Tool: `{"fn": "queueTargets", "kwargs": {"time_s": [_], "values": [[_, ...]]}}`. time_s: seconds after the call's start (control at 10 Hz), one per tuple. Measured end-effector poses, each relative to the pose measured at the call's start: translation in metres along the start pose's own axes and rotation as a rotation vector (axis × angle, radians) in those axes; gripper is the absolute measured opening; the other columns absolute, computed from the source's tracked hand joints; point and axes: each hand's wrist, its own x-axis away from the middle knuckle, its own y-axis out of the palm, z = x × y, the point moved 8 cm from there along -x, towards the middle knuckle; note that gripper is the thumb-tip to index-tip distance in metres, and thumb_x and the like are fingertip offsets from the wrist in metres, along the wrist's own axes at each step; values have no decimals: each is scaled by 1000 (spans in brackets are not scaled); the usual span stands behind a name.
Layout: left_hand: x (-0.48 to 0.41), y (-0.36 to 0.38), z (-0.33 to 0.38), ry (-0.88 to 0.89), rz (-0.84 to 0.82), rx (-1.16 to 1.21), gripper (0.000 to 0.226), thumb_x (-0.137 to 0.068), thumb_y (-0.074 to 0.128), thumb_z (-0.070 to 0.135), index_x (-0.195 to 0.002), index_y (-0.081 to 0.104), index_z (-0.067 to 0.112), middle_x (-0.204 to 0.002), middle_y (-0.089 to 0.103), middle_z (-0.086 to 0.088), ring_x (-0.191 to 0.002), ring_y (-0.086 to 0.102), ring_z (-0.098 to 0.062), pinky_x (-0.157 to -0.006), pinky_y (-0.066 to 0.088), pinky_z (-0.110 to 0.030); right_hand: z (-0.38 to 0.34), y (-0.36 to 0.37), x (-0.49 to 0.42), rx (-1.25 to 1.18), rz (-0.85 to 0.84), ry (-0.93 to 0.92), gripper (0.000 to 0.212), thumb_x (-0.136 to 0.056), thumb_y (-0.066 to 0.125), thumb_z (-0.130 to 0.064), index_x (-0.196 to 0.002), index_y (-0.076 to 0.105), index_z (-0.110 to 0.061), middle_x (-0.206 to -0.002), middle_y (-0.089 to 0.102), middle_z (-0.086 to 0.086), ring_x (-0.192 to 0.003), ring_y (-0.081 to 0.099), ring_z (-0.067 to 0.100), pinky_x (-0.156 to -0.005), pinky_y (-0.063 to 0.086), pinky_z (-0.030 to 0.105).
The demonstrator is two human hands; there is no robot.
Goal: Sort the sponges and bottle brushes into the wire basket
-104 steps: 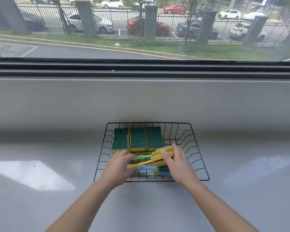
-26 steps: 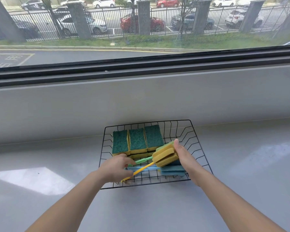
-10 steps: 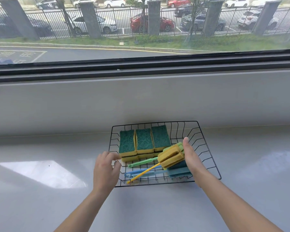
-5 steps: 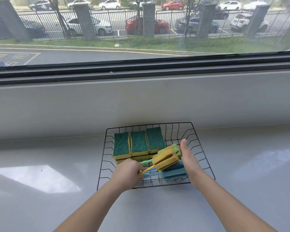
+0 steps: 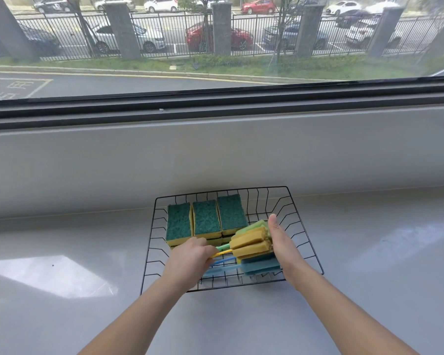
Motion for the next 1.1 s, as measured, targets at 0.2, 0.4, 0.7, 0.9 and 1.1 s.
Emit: {"fn": "queueTargets", "kwargs": {"time_s": [0.2,0.4,0.7,0.9,1.1], "values": [[5,-7,-5,-29,65,86,28,-91,62,41,-117,66,32,-100,64,10,-94,58,-16,-67,50,-31,-2,0,0,41,16,-29,68,-77,24,-90,-108,60,-42,-114,68,-5,-108,63,15,-95,49,39],[36,-47,-40,-254,293,267,21,-88,63,17,-103,73,28,-85,64,12,-80,59,-13,-60,53,-33,-11,-3,5,61,48,-70,69,-79,23,-88,-107,61,-38,-113,67,-7,-108,61,12,-93,47,36],[68,-59,-62,-376,415,281,25,-82,65,6,-100,74,22,-93,67,7,-88,57,-21,-77,48,-36,-25,5,13,141,43,-119,86,-83,19,-83,-141,47,-26,-135,57,2,-123,54,21,-103,42,41],[83,-57,-66,-436,443,337,27,-83,65,7,-104,73,24,-100,67,8,-95,57,-17,-83,45,-31,-27,4,13,247,81,-103,89,-84,17,-81,-152,34,-25,-150,46,8,-137,44,29,-116,34,50],[85,-60,-67,-456,399,317,30,-85,63,12,-112,69,22,-108,66,5,-102,58,-20,-89,48,-37,-35,-9,22,126,122,-176,84,-85,23,-78,-138,53,-21,-139,58,4,-131,51,23,-115,34,39]]}}
